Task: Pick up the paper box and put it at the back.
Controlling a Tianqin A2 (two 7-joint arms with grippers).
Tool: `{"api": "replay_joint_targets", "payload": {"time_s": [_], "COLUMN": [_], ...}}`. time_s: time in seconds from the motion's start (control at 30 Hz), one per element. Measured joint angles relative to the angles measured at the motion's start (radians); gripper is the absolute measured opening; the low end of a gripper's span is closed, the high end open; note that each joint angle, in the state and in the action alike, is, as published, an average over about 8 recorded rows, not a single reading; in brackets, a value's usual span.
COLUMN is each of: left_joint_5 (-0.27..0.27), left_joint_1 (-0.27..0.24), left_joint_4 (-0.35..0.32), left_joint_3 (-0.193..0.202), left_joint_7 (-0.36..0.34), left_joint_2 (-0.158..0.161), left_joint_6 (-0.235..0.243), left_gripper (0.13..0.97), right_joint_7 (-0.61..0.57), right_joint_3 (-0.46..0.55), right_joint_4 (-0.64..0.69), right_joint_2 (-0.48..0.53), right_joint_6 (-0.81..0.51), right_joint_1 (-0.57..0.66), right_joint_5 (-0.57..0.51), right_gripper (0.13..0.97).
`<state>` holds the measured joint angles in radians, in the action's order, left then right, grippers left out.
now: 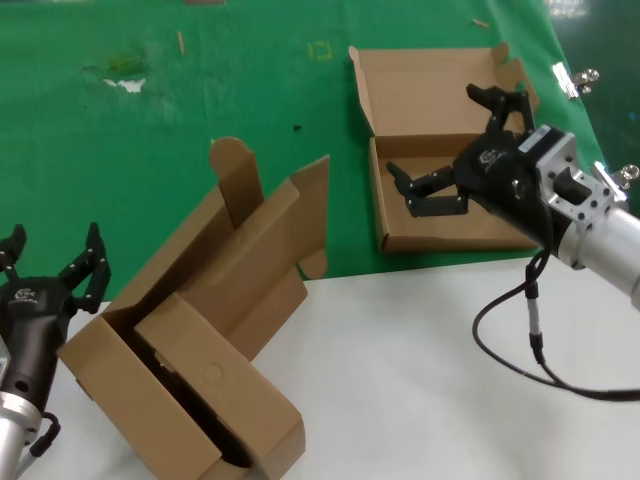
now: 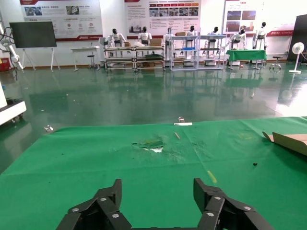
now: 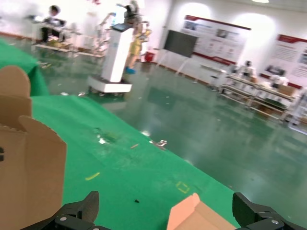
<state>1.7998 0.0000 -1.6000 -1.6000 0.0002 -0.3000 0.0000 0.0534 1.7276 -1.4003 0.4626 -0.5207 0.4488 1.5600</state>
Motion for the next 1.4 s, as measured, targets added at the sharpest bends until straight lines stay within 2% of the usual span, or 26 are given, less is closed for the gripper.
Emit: {"api": "replay_joint_targets", "payload": {"time_s": [0.3,0.57,0.87,1.17,1.4], "left_joint_5": [0.000,0.000,0.000,0.000,0.000], "left_joint_1": [0.000,0.000,0.000,0.000,0.000], "left_joint_4": [0.000,0.000,0.000,0.000,0.000], "left_joint_3": [0.000,0.000,0.000,0.000,0.000], "left_joint_7": [0.000,0.000,0.000,0.000,0.000], "left_joint_2": [0.000,0.000,0.000,0.000,0.000], "left_joint_6": [0.000,0.000,0.000,0.000,0.000], "left_gripper": [0.587,0.764,0.894,0.958,0.961], "right_joint_7": [-0.015,-0.029,-0.044,-0.049,-0.049], "right_joint_3": [-0.037,-0.070,-0.106,-0.117,-0.117], "right_joint_4": [-0.058,-0.109,-0.166,-0.183,-0.184], "right_joint_2": [-0.047,-0.089,-0.135,-0.149,-0.150], "right_joint_6": [0.151,0.284,0.431,0.478,0.479], "right_joint_1": [-0.131,-0.245,-0.373,-0.412,-0.413], "right_joint_5": [0.070,0.131,0.199,0.220,0.221], "right_gripper": [0.966,0.966,0.966,0.966,0.966]}}
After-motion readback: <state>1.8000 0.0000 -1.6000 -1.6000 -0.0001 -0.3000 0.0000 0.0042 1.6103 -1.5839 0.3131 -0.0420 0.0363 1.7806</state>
